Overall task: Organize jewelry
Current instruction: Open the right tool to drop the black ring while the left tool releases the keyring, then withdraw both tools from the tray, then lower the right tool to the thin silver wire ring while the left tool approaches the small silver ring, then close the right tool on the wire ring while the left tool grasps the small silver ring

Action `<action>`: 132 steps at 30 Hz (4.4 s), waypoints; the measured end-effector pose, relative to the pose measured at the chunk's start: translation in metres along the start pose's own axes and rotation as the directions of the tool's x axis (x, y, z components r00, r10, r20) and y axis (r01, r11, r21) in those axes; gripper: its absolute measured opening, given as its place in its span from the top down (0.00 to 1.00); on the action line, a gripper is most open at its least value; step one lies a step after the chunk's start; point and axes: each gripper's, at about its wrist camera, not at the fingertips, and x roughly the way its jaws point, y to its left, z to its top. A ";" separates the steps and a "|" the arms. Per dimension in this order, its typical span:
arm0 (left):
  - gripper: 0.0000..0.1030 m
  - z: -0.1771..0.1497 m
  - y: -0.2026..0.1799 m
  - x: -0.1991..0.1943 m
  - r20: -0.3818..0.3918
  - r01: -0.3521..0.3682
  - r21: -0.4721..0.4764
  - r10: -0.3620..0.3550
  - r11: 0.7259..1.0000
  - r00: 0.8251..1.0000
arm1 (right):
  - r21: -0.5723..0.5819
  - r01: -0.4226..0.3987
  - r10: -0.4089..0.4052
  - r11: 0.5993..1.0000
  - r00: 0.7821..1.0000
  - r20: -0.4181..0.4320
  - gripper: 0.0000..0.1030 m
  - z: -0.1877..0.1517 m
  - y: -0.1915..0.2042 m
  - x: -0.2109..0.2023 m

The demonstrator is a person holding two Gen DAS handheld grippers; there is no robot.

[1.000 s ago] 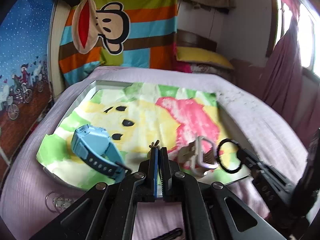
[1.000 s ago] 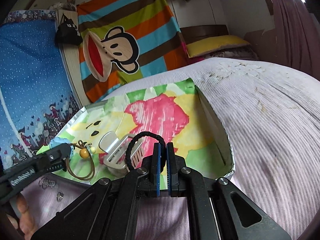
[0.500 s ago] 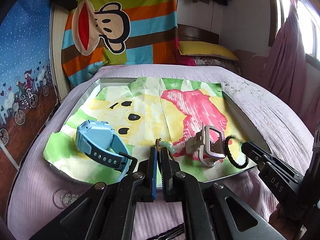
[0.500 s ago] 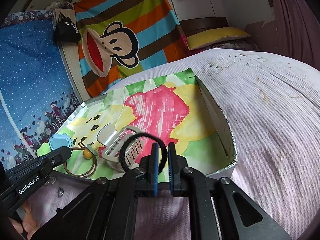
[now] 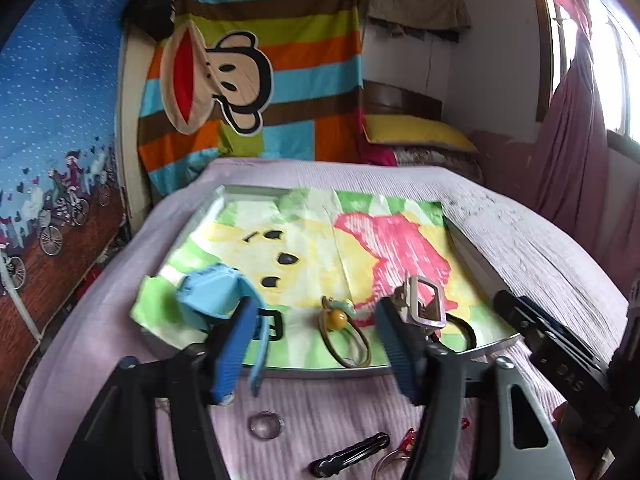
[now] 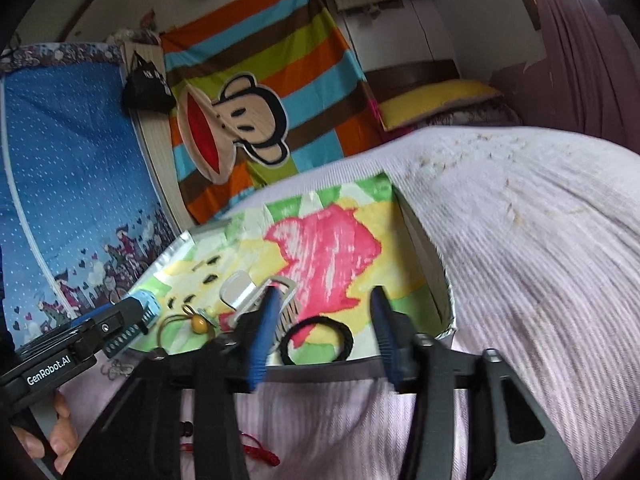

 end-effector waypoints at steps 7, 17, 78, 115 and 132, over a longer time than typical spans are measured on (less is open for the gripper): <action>0.04 -0.003 0.010 -0.031 0.092 -0.072 0.005 0.071 0.997 0.993 | -0.017 -0.017 0.018 1.000 0.995 0.097 0.29 0.000 0.004 -0.028; 0.00 -0.020 0.032 -0.074 0.171 -0.118 -0.009 0.118 0.993 0.978 | -0.088 -0.039 0.054 0.995 0.983 0.173 0.02 -0.005 0.020 -0.066; 0.00 -0.084 0.081 -0.053 -0.175 -0.049 -0.011 0.046 0.999 0.983 | -0.284 -0.120 0.040 0.951 0.961 -0.273 0.29 -0.070 0.065 -0.044; 0.51 -0.055 0.055 0.023 -0.286 0.158 -0.004 -0.152 0.987 0.946 | -0.213 -0.146 0.053 0.966 0.920 -0.389 0.96 -0.076 0.064 0.012; 0.81 -0.061 0.061 0.026 -0.277 0.154 -0.054 -0.163 0.987 0.947 | -0.200 -0.165 0.075 0.966 0.917 -0.392 0.96 -0.076 0.062 0.010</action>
